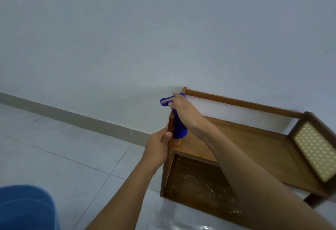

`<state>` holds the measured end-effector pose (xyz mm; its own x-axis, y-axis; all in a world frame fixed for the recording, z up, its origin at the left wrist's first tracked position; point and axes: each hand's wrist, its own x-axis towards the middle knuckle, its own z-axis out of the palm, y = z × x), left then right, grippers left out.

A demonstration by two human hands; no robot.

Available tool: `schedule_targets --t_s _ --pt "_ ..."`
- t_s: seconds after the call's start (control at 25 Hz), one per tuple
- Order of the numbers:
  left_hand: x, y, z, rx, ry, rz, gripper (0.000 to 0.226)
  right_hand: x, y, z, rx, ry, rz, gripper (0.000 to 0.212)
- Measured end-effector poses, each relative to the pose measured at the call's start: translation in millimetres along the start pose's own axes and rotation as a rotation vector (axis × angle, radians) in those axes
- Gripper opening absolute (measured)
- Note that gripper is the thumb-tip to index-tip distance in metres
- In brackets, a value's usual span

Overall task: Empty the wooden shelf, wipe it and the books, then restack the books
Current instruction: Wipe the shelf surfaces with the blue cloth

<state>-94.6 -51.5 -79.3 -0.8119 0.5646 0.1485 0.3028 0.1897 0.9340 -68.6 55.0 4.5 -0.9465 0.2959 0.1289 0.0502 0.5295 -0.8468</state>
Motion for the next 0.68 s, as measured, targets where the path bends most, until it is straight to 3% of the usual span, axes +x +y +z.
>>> schedule_targets --t_s 0.16,0.32,0.56,0.68 --pt "-2 1 2 0.012 0.024 0.018 0.027 -20 24 10 0.135 -0.079 -0.099 0.038" --pt "0 -7 5 0.040 0.055 0.042 0.026 0 34 11 0.313 -0.019 -0.046 0.052" --pt "2 -15 6 0.031 0.062 0.069 0.028 49 52 10 0.549 0.164 0.407 0.091" --pt "1 -14 6 0.044 0.062 0.075 0.026 39 55 19 0.564 0.149 0.489 0.091"
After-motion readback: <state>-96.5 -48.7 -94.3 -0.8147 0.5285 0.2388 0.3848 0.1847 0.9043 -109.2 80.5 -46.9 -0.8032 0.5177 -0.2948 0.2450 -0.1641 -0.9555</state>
